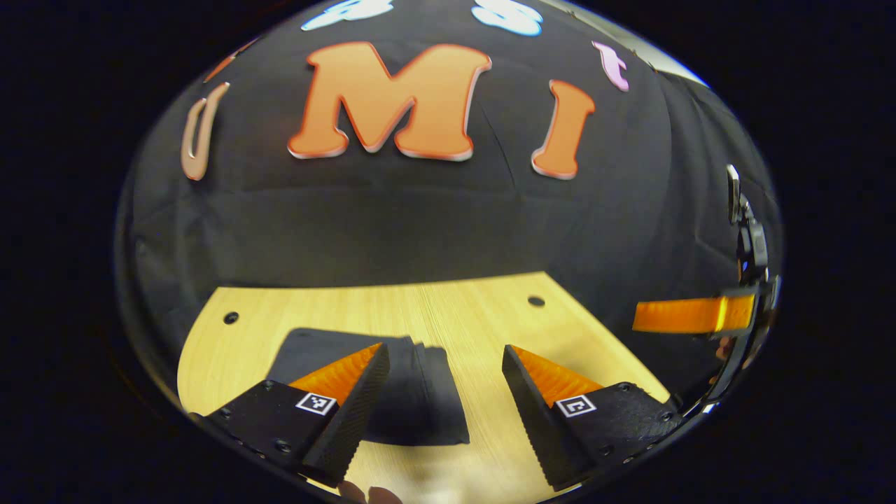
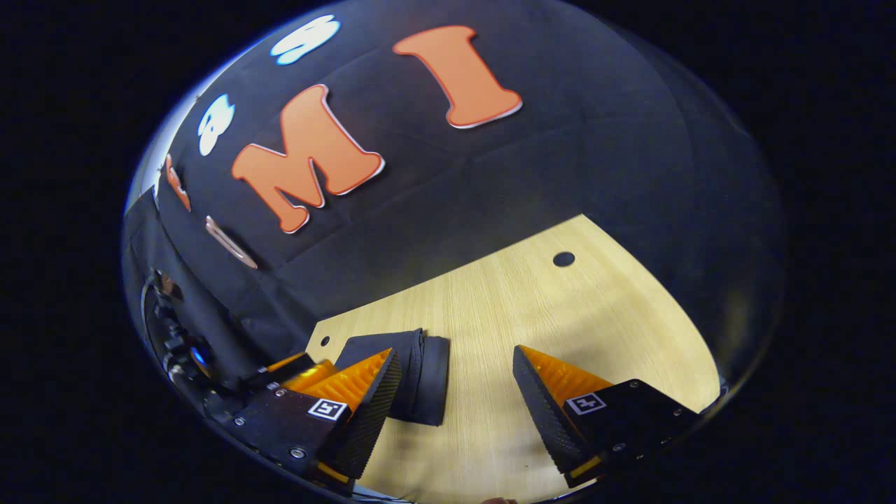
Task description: Grasp the waist and the cuffs of the jeans and fold them to make the two legs overlap; first hold the waist and fold one-third of the jeans toward the cuffs, then hold the cuffs and fold the remaining one-third in the same direction to finish folding.
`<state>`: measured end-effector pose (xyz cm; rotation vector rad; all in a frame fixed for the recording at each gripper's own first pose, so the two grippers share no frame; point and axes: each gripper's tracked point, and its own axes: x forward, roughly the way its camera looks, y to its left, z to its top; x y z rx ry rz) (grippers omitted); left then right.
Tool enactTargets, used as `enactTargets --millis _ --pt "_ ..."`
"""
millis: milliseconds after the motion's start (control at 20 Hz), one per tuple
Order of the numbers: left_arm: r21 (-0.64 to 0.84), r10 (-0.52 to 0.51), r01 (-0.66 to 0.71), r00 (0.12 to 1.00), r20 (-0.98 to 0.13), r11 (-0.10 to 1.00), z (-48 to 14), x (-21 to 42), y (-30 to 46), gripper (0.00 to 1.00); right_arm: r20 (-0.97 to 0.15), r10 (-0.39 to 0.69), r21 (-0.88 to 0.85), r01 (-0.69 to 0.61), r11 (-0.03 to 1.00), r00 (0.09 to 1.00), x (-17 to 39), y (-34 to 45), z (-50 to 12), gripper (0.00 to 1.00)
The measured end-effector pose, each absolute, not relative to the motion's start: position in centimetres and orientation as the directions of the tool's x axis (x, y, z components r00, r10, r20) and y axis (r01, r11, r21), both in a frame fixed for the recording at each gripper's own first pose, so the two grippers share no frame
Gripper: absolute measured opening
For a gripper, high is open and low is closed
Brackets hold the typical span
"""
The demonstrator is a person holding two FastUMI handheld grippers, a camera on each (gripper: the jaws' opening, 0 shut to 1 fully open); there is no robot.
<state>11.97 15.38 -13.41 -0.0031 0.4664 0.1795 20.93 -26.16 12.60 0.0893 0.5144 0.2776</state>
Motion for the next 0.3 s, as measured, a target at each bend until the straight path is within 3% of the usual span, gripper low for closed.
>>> enactTargets --millis 300 --pt "0.074 0.379 -0.373 0.919 -0.105 0.925 -0.3 5.3 21.4 0.98 -0.286 0.342 -0.020 -0.363 0.932 0.895 20.1 -21.7 18.1 0.98"
